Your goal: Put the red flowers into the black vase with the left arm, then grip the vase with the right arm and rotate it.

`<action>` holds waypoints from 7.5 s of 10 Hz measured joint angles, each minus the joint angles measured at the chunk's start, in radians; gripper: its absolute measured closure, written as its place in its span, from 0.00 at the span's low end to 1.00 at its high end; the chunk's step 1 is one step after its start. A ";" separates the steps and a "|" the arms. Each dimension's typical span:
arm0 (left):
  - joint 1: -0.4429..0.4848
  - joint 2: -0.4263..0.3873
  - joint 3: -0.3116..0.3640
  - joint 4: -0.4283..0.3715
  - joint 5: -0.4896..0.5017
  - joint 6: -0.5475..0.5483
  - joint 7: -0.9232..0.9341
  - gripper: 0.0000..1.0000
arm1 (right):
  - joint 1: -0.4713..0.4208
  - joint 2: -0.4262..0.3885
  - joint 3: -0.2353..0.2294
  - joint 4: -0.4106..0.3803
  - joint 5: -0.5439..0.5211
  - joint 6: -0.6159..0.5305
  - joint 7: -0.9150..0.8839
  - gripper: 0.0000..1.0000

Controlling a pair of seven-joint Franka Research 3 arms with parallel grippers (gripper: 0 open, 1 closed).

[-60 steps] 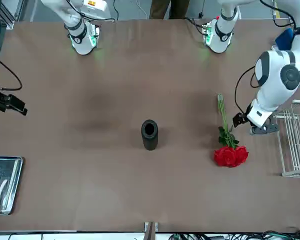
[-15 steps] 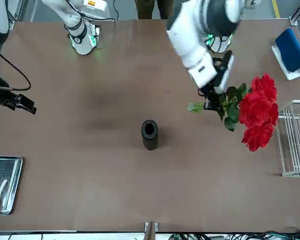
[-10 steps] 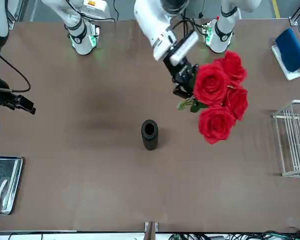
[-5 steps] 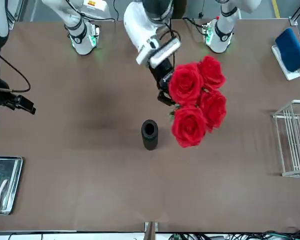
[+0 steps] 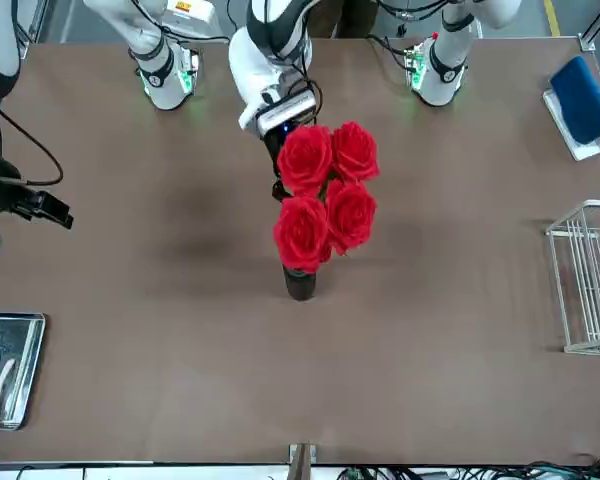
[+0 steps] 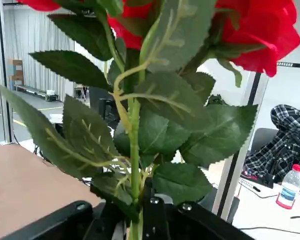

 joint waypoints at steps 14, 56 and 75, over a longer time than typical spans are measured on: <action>-0.008 0.128 0.001 0.005 0.129 0.000 -0.143 0.90 | 0.001 0.000 0.001 -0.011 0.000 0.006 0.000 0.00; -0.087 0.349 0.003 0.002 0.176 -0.162 -0.315 0.28 | 0.006 -0.002 0.002 -0.013 -0.001 0.033 0.000 0.00; -0.032 -0.082 -0.121 0.038 -0.425 -0.249 0.223 0.20 | 0.074 -0.002 0.005 -0.014 0.000 0.056 0.000 0.00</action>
